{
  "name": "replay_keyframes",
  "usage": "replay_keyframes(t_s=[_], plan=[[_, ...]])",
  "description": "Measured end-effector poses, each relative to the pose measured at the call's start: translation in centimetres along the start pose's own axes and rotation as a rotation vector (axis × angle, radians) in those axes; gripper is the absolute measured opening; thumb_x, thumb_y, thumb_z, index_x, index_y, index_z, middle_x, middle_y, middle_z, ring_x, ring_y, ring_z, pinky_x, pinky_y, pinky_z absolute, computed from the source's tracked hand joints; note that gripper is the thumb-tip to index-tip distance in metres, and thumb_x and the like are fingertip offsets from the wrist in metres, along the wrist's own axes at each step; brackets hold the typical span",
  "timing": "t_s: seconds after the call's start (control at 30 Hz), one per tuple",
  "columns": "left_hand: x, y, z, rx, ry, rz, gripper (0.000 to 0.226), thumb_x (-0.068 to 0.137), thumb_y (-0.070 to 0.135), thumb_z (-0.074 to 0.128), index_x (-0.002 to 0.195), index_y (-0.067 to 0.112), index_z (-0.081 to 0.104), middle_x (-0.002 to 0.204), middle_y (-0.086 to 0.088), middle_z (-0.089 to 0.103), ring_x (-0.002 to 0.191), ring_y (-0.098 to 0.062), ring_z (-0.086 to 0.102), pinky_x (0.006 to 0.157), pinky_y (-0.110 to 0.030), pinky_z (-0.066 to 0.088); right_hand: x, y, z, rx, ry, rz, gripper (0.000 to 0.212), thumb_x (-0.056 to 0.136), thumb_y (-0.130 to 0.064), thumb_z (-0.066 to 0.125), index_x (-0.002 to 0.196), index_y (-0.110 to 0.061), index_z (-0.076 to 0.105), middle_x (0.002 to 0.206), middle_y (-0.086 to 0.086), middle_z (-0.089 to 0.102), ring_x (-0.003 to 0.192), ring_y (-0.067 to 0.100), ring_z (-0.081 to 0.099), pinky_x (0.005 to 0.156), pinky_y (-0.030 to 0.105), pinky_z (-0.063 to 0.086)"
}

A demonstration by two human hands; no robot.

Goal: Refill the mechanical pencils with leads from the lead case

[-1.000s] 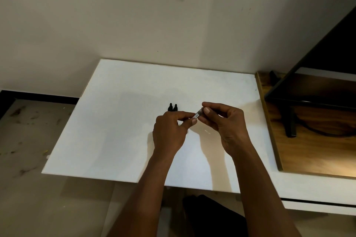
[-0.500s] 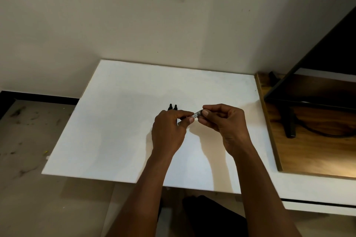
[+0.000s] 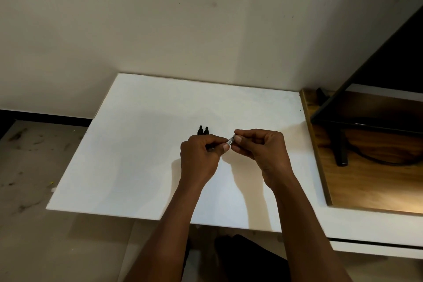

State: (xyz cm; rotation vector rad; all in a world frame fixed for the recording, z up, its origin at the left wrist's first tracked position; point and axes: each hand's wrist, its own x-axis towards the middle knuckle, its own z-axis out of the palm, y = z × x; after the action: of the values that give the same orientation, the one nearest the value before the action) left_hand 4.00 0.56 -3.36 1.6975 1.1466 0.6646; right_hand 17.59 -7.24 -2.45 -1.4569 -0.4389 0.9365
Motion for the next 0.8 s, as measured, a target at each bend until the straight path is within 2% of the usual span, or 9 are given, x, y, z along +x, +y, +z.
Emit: replay_keyframes(t_s=[0.13,0.2,0.33,0.5,0.63,0.73,0.8], plan=[[-0.1,-0.1,0.0,-0.031,-0.001,-0.057,0.009,0.080,0.018,0.082,0.089,0.020,0.083,0.076,0.004,0.077,0.074,-0.014,0.072,0.076,-0.042,0.060,-0.1,0.3,0.4,0.022,0.009,0.003,0.014,0.086,0.005,0.073,0.099,0.003,0.076,0.091,0.024,0.077,0.086,0.036,0.077,0.081,0.032,0.062],[-0.1,-0.1,0.1,-0.047,0.001,-0.078,0.009,0.079,0.020,0.083,0.088,0.022,0.083,0.073,0.006,0.077,0.071,-0.013,0.072,0.076,-0.044,0.061,-0.1,0.4,0.5,0.066,0.012,0.010,0.015,0.086,0.005,0.072,0.100,0.004,0.076,0.093,0.026,0.076,0.087,0.033,0.076,0.079,0.030,0.062],[-0.2,0.1,0.4,-0.019,0.010,-0.099,0.013,0.076,0.033,0.085,0.085,0.025,0.082,0.061,0.010,0.072,0.061,-0.008,0.069,0.074,-0.034,0.060,0.0,0.9,1.3,0.073,0.012,0.035,0.021,0.088,0.002,0.072,0.109,0.000,0.075,0.097,0.023,0.075,0.085,0.026,0.075,0.081,0.031,0.061],[0.1,-0.1,0.3,0.014,0.002,-0.151,0.023,0.082,0.043,0.078,0.084,0.020,0.081,0.069,0.003,0.076,0.066,-0.013,0.073,0.075,-0.037,0.060,0.3,1.6,1.8,-0.018,0.104,0.067,0.021,0.088,0.003,0.071,0.107,-0.005,0.075,0.091,0.023,0.075,0.083,0.029,0.076,0.080,0.033,0.062],[0.8,-1.1,-1.3,0.077,0.193,-0.204,0.013,0.088,0.029,0.072,0.083,0.019,0.079,0.072,0.002,0.075,0.074,-0.018,0.072,0.076,-0.035,0.057,0.6,1.8,1.4,-0.163,0.242,0.054,0.022,0.083,0.001,0.076,0.103,-0.004,0.069,0.085,0.020,0.076,0.076,0.029,0.076,0.072,0.028,0.061],[0.8,-1.5,-2.3,0.109,0.215,-0.267,0.006,0.085,0.024,0.073,0.083,0.022,0.078,0.075,0.004,0.074,0.078,-0.018,0.070,0.069,-0.030,0.054,0.8,2.2,1.4,-0.238,0.241,0.071,0.014,0.081,0.002,0.077,0.095,0.000,0.071,0.083,0.018,0.077,0.071,0.027,0.074,0.065,0.022,0.059],[0.7,-1.6,-2.5,0.124,0.190,-0.299,0.003,0.081,0.026,0.078,0.083,0.023,0.078,0.072,0.009,0.071,0.073,-0.010,0.066,0.058,-0.021,0.044,0.8,2.5,1.8,-0.313,0.225,0.061,0.012,0.081,-0.001,0.077,0.092,-0.002,0.073,0.081,0.015,0.077,0.069,0.025,0.075,0.069,0.027,0.060]])
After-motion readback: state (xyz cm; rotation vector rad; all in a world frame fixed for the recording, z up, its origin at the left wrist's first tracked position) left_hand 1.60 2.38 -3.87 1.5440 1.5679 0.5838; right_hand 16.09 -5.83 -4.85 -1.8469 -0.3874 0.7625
